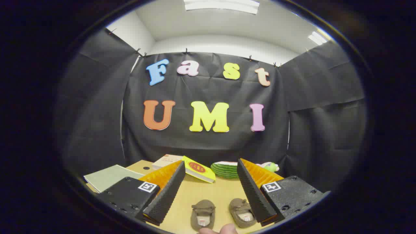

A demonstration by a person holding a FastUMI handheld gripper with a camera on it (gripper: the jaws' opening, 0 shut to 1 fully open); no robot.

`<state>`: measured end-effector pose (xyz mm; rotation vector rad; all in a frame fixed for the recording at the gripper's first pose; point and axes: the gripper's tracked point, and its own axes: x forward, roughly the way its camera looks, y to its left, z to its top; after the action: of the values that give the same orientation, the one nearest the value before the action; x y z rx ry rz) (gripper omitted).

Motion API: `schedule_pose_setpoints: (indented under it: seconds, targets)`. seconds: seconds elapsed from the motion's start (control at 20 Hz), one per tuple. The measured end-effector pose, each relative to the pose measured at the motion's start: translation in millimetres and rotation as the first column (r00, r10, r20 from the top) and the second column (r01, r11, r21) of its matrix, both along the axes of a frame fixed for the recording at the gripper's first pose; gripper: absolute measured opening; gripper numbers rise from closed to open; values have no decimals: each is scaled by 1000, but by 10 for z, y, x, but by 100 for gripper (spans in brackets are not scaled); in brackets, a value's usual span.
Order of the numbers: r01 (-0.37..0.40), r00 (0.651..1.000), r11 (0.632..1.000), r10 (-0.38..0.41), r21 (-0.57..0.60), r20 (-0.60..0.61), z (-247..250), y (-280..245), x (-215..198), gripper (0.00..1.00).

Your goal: Open the storage box then place both shoes into the box .Put the left shoe in first, then the right shoe, with the right side of both shoes facing outward in a uniform manner.

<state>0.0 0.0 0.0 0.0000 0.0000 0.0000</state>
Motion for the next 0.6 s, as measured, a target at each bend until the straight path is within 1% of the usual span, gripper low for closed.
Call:
schedule_pose_setpoints:
  seconds: [0.25, 0.45, 0.6]
  targets:
    - [-5, 1000, 1000, 5, 7, -12, 37, 22, -56, 100]
    - [-43, 998, 999, 43, 10, -35, 3, 139, -96, 100]
    - [-55, 997, 998, 56, 26, -60, -75, 163, -99, 100]
